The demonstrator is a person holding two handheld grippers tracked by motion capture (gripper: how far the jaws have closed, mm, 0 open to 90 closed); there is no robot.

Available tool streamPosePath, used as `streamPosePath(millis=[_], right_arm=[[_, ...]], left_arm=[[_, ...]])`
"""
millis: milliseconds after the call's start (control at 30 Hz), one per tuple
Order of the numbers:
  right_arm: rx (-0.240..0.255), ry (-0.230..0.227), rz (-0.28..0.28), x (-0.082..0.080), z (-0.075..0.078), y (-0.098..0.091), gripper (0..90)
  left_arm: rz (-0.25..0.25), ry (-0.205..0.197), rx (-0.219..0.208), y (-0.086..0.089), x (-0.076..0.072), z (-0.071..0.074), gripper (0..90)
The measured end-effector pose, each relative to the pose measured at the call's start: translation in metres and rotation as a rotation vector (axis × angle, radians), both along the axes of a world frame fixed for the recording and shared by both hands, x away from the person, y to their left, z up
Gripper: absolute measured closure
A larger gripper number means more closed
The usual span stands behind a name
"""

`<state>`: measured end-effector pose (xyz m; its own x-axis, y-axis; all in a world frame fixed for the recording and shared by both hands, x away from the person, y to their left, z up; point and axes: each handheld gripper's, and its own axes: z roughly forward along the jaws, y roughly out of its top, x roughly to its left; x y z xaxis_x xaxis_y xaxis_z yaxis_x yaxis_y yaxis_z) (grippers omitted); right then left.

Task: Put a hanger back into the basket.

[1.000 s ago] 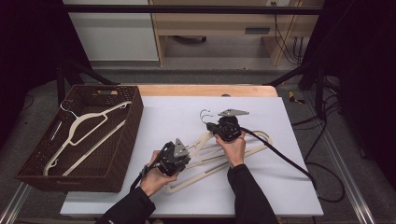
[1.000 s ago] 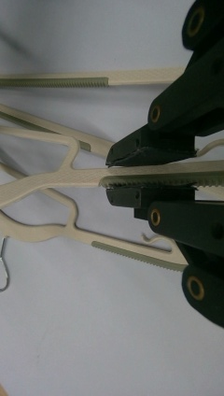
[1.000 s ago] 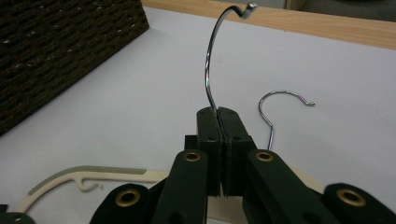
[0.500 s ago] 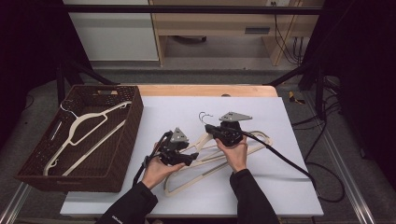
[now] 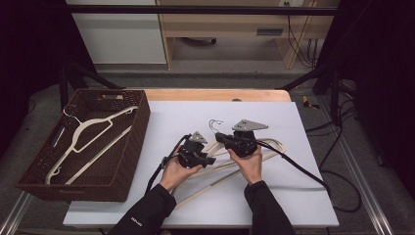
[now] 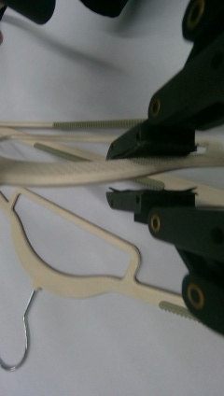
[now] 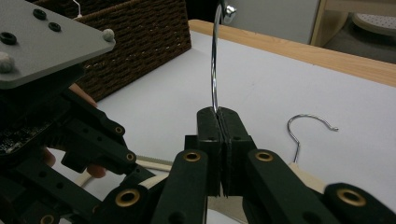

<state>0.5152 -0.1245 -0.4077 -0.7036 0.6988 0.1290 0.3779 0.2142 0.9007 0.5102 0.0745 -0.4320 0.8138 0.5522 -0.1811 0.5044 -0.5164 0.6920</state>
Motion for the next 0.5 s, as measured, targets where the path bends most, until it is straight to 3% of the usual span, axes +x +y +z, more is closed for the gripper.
streamPosePath(millis=[100, 133, 167, 300, 333, 467, 500], right_arm=[[0.003, -0.001, 0.003, -0.002, 0.002, -0.001, 88.0], [0.002, -0.002, 0.011, -0.004, 0.003, -0.002, 87.0], [0.007, -0.009, 0.012, -0.006, 0.005, -0.003, 83.4], [0.011, -0.04, 0.013, -0.017, 0.016, -0.01, 66.2], [0.011, -0.04, 0.013, -0.017, 0.016, -0.01, 66.2], [0.036, -0.091, 0.033, -0.039, 0.03, -0.021, 48.5], [0.036, -0.091, 0.033, -0.039, 0.03, -0.021, 48.5]], left_arm=[[-0.017, -0.012, 0.012, -0.001, -0.004, 0.003, 80.6], [-0.022, -0.006, -0.007, 0.0, -0.006, 0.004, 81.2], [-0.022, -0.006, -0.007, 0.0, -0.006, 0.004, 82.0], [-0.033, -0.011, -0.075, 0.001, -0.015, 0.011, 85.3], [-0.043, -0.022, -0.077, 0.0, -0.019, 0.014, 85.3], [-0.041, -0.061, -0.072, 0.002, -0.031, 0.023, 86.4], [-0.036, -0.07, -0.07, 0.003, -0.034, 0.024, 86.4]])
